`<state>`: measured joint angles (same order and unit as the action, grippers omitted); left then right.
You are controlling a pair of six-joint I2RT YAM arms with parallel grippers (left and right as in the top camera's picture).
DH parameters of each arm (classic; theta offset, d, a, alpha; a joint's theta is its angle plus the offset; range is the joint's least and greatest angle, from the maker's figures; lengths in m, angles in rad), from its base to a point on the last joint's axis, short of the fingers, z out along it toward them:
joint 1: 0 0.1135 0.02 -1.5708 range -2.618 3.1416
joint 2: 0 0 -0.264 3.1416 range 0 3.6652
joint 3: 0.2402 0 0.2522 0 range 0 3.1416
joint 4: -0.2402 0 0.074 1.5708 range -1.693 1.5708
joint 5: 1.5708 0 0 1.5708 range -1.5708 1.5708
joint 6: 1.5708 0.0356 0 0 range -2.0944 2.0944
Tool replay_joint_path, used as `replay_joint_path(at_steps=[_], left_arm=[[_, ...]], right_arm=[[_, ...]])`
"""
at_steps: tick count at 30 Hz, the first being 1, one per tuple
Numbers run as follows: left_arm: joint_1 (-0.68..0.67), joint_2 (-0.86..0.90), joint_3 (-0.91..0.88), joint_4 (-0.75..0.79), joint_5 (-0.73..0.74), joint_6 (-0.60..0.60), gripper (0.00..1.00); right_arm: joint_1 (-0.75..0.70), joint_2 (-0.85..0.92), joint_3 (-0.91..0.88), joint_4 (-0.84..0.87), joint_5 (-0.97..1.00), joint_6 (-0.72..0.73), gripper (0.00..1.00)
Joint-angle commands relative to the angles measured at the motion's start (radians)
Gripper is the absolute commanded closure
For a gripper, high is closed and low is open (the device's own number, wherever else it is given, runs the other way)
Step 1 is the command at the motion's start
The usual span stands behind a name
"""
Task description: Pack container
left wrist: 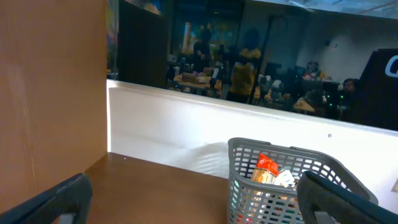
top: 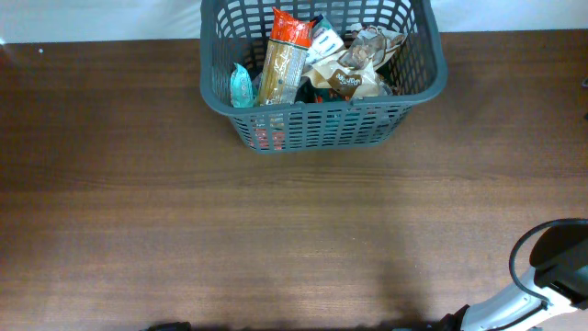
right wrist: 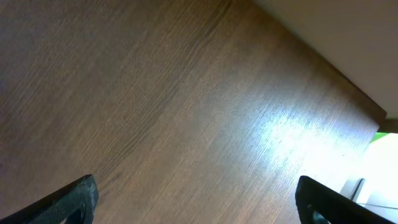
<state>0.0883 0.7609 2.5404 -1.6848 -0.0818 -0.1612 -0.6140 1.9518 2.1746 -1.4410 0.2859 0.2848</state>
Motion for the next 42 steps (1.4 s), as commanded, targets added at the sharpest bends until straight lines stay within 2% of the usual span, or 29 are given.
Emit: replay_joint_path(at_steps=[1,11,19,27,35,42], left_arm=[[0.002,0.013,-0.007,-0.002,-0.011,0.006,0.01],[0.002,0.014,-0.039,0.033,0.015,0.034,0.01],[0.002,0.014,-0.19,0.245,0.095,0.154,0.01],[0.002,-0.027,-0.329,0.373,0.123,0.159,0.01],[0.039,-0.27,-0.62,0.562,0.12,0.232,0.01],[0.052,-0.322,-0.885,0.62,0.129,0.235,0.01]], right_arm=[[-0.002,-0.013,-0.002,0.002,0.002,0.009,0.01],[-0.002,-0.013,-0.002,0.002,0.002,0.009,0.01],[-0.002,-0.013,-0.002,0.002,0.002,0.009,0.01],[-0.002,-0.013,-0.002,0.002,0.002,0.009,0.01],[-0.002,-0.013,-0.002,0.002,0.002,0.009,0.01],[-0.002,-0.013,-0.002,0.002,0.002,0.009,0.01]])
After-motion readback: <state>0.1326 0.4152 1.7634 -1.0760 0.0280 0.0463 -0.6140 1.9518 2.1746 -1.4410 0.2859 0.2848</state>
